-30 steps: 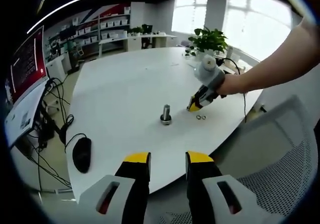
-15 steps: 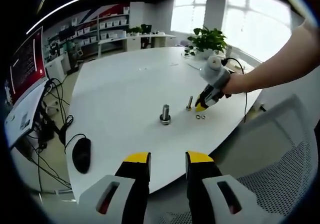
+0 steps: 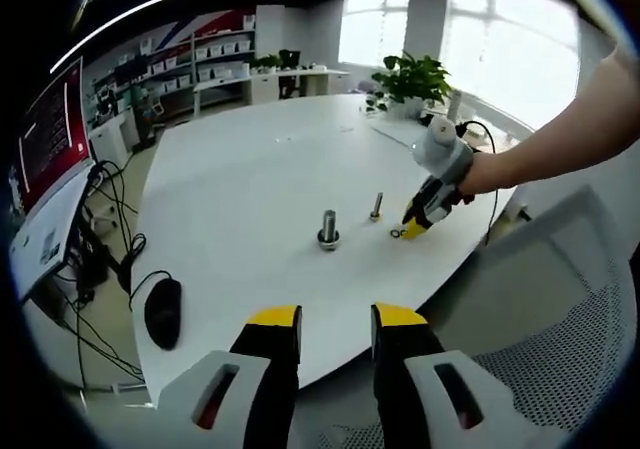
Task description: Place the washer onto the threaded stud by aligning its center hole with the stud, sliding it down to the base, and recovering from edge contact or off-axis alignment until the washer reaches the visible bottom stop.
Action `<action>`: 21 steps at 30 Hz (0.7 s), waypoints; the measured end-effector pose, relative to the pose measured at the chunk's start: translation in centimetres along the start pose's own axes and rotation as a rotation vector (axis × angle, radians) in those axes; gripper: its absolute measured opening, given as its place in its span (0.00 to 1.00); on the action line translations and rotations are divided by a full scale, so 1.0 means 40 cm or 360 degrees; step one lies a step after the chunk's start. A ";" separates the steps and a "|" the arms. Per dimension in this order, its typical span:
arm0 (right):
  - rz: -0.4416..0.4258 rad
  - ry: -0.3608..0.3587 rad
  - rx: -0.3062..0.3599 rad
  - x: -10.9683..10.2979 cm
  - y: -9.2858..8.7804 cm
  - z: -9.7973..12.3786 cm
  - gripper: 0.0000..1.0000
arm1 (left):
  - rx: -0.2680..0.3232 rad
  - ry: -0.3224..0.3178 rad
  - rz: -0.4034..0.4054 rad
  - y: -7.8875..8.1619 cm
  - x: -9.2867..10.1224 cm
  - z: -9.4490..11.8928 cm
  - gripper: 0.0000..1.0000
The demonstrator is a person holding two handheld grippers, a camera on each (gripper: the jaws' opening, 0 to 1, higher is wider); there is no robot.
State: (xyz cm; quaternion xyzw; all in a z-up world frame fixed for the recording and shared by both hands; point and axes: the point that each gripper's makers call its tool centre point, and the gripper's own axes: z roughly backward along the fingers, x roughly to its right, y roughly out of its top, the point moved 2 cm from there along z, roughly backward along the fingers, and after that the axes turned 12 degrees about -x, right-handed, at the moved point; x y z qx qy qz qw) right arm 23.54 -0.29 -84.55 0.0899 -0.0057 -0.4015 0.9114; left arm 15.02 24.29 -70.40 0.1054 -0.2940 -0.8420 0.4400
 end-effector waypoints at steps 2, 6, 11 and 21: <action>0.0010 0.0001 -0.0006 -0.006 -0.001 -0.003 0.23 | -0.0007 0.0001 -0.0004 -0.002 0.001 -0.001 0.26; 0.0039 -0.0015 0.0000 -0.003 0.002 -0.006 0.22 | -0.0006 0.0005 -0.0002 -0.001 -0.001 -0.001 0.26; 0.0291 -0.0091 -0.0078 -0.009 -0.002 -0.006 0.20 | -0.0013 0.0009 -0.0005 -0.002 -0.002 -0.001 0.26; 0.0475 -0.0062 -0.0343 0.003 0.008 -0.011 0.16 | -0.0008 -0.0001 0.0002 0.000 -0.001 -0.001 0.26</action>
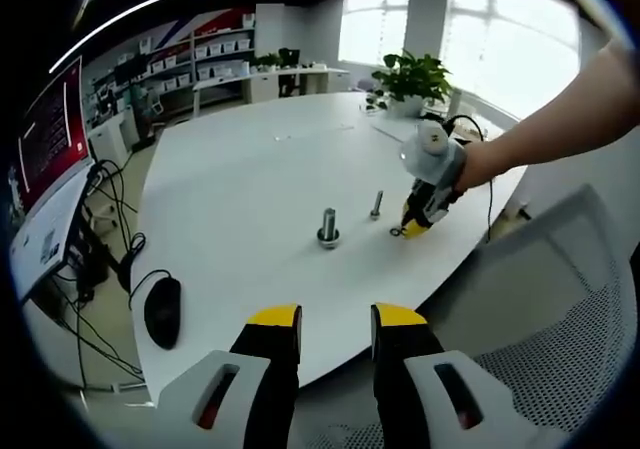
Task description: Place the washer onto the threaded stud by aligning its center hole with the stud, sliding it down to the base, and recovering from edge contact or off-axis alignment until the washer reaches the visible bottom stop.
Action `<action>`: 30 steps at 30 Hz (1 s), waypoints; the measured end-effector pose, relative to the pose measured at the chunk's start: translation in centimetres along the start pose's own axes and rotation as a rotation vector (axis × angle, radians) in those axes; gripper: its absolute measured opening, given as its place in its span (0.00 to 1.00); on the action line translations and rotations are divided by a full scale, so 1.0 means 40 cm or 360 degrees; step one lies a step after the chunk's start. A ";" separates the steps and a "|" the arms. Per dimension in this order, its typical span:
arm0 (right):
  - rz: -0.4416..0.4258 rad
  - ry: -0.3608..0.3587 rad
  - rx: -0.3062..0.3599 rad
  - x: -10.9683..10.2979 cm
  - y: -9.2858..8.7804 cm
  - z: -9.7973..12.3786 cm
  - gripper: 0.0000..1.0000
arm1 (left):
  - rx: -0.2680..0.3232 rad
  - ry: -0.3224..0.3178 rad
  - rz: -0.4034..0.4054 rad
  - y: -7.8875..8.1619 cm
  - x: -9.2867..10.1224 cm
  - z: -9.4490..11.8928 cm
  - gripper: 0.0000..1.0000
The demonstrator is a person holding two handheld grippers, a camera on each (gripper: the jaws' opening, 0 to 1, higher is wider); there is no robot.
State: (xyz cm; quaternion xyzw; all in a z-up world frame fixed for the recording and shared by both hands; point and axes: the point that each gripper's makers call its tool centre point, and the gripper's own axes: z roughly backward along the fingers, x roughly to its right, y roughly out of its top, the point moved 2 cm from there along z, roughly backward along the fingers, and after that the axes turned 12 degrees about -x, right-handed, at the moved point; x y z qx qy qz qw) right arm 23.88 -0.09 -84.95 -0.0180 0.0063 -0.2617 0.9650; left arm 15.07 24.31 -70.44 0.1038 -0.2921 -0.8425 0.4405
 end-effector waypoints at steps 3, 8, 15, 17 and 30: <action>-0.0031 0.0014 -0.0089 0.001 0.002 -0.003 0.15 | 0.0005 0.0000 0.0009 0.000 -0.002 0.001 0.26; 0.0157 -0.0061 -0.0164 -0.006 0.006 -0.003 0.15 | 0.0005 0.0005 0.0014 0.001 -0.004 0.001 0.26; 0.0067 -0.0062 -0.0150 -0.003 0.005 -0.001 0.15 | 0.0001 0.0005 0.0015 0.001 -0.004 0.000 0.26; 0.0055 -0.0077 -0.0127 -0.004 0.003 -0.002 0.15 | -0.0001 0.0007 0.0014 0.000 -0.005 -0.001 0.26; -0.0315 -0.0057 0.0241 -0.001 -0.017 0.002 0.14 | -0.0001 0.0021 0.0020 -0.003 -0.009 0.001 0.25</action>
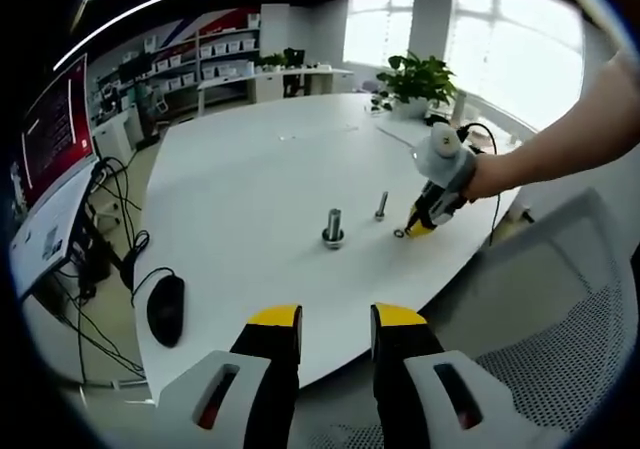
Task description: Place the washer onto the threaded stud by aligning its center hole with the stud, sliding it down to the base, and recovering from edge contact or off-axis alignment until the washer reaches the visible bottom stop.
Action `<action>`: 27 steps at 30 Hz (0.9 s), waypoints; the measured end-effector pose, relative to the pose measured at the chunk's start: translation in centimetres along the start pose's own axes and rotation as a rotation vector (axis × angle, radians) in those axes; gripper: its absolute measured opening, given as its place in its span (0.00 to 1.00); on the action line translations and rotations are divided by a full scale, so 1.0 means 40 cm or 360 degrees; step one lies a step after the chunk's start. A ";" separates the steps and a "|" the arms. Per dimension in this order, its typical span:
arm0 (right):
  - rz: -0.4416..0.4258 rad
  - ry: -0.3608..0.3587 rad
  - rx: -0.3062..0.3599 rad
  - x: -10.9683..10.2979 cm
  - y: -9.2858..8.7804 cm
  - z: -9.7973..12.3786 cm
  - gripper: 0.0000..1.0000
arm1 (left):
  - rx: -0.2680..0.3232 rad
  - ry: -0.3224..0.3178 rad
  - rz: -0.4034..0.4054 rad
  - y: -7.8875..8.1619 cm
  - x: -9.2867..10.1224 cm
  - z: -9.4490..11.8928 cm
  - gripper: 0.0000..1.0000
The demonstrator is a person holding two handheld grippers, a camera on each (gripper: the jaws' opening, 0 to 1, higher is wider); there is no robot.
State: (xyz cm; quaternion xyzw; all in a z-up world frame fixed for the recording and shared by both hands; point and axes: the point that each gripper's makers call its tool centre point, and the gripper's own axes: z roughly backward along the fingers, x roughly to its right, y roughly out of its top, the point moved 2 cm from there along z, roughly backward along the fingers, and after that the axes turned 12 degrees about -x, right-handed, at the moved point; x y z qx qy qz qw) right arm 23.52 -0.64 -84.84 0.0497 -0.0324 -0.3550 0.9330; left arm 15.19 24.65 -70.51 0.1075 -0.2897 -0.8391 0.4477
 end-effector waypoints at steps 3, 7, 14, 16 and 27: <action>0.0014 -0.0025 0.0046 -0.004 0.004 0.008 0.14 | -0.0001 0.0002 0.0000 0.000 -0.001 0.000 0.25; -0.0007 -0.0043 0.0089 0.005 0.007 0.023 0.14 | -0.0007 0.0002 -0.0005 -0.001 0.000 -0.001 0.25; -0.0071 -0.0050 0.0172 0.028 0.028 0.057 0.14 | -0.0016 -0.0001 -0.0019 -0.003 0.004 -0.001 0.25; -0.0069 -0.0055 0.0191 0.031 0.034 0.064 0.14 | -0.0016 -0.0001 -0.0024 -0.003 0.006 -0.001 0.25; -0.0134 -0.0038 0.0274 0.037 0.057 0.092 0.14 | -0.0006 -0.0001 -0.0023 -0.001 0.006 0.000 0.25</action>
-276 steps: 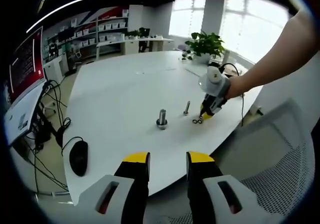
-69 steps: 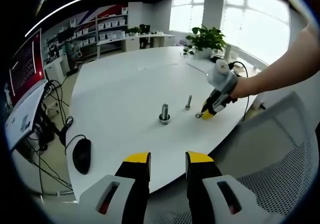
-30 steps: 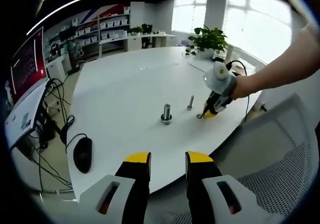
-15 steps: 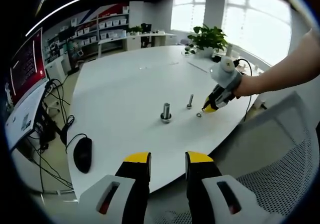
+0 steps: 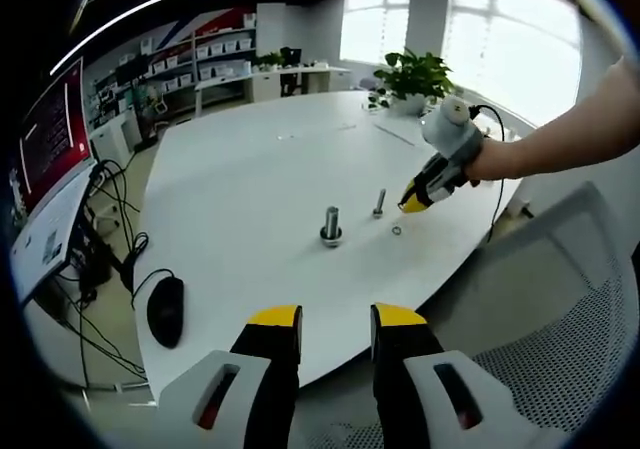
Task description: Place the washer onto the threaded stud by aligning its center hole with the stud, sliding it down to the base, and recovering from edge contact or off-axis alignment until the washer reaches the visible bottom stop.
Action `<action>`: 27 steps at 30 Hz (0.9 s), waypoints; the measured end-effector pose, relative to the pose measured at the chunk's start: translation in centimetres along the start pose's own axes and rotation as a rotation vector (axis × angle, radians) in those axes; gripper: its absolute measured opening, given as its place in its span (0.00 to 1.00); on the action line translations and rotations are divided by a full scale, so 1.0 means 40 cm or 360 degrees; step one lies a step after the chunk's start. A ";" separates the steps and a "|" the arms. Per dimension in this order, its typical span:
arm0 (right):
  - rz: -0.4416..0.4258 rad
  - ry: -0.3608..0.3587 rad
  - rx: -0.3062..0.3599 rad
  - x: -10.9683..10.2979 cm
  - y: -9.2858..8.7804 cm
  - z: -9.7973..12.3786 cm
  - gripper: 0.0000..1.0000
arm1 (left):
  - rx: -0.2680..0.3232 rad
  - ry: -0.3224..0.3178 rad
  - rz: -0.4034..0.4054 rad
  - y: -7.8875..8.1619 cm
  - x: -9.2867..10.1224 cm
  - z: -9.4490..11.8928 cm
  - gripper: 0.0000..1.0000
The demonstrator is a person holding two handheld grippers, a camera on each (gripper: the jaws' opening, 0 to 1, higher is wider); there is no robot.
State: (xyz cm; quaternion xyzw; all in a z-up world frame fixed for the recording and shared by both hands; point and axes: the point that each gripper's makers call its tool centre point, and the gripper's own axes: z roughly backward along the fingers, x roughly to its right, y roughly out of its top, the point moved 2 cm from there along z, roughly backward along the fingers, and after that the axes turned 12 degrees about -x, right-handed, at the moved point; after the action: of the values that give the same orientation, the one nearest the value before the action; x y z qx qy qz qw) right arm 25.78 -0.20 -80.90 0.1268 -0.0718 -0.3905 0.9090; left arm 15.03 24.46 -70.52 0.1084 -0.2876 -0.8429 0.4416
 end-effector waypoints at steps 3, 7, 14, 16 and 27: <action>0.0008 -0.0008 0.0019 0.003 0.011 0.007 0.14 | 0.0003 0.0002 0.0002 0.001 -0.001 0.001 0.25; 0.0000 -0.0018 0.0073 0.007 0.036 0.023 0.14 | 0.0001 0.0003 0.0005 0.000 -0.002 0.001 0.25; 0.0052 -0.0057 0.0151 0.013 0.075 0.041 0.14 | 0.0002 0.0006 0.0008 -0.001 -0.003 0.001 0.25; 0.0067 -0.0068 0.0177 0.012 0.084 0.047 0.14 | 0.0001 0.0006 0.0006 -0.001 -0.003 0.001 0.25; 0.0102 -0.0064 0.0123 0.019 0.096 0.036 0.14 | -0.0002 0.0003 0.0003 -0.001 -0.001 0.001 0.25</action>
State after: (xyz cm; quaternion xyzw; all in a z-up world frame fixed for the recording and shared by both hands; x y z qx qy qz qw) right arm 28.62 1.55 -78.40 0.1518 -0.1090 -0.3605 0.9139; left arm 15.02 24.54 -70.50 0.1086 -0.2869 -0.8426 0.4427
